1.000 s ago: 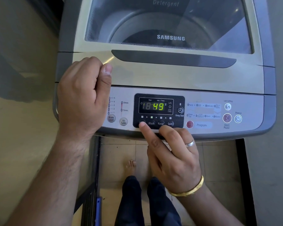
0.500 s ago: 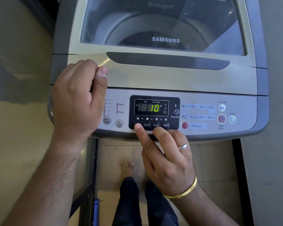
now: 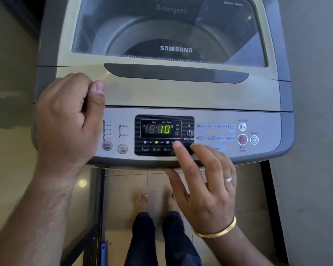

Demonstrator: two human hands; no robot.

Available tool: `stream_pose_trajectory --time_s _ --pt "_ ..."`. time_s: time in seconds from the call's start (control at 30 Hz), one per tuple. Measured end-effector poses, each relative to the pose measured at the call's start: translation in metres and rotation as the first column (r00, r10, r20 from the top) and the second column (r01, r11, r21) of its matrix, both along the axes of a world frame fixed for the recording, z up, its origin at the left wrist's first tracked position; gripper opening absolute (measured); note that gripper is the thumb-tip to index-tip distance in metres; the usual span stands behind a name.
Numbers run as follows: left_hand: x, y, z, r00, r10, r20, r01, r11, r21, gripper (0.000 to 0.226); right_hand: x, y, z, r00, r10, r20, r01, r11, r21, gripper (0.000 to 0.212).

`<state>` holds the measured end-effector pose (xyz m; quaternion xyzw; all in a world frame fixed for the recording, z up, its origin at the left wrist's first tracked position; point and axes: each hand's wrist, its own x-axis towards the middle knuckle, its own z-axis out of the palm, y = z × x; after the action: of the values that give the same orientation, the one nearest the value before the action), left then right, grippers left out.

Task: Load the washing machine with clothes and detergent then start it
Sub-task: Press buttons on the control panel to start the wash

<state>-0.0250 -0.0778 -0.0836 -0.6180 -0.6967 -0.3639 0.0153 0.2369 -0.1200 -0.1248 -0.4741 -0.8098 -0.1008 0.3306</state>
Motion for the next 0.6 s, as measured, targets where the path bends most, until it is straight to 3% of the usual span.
stream_pose_trajectory --time_s 0.17,0.43,0.6 --pt "-0.001 -0.002 0.003 0.999 -0.033 0.043 0.035 0.999 -0.038 0.051 0.003 -0.002 -0.006 0.999 0.0 -0.032 0.0 1.0 -0.018 0.056" --pt "-0.016 0.004 -0.021 0.966 0.003 0.26 0.026 0.994 -0.107 0.053 0.001 0.005 -0.008 0.999 -0.023 -0.034 0.025 0.998 0.051 0.075" --pt "-0.021 0.003 -0.028 0.952 0.035 0.304 0.011 0.989 -0.15 0.055 0.004 0.003 -0.012 0.999 -0.024 -0.031 0.025 0.999 0.042 0.071"
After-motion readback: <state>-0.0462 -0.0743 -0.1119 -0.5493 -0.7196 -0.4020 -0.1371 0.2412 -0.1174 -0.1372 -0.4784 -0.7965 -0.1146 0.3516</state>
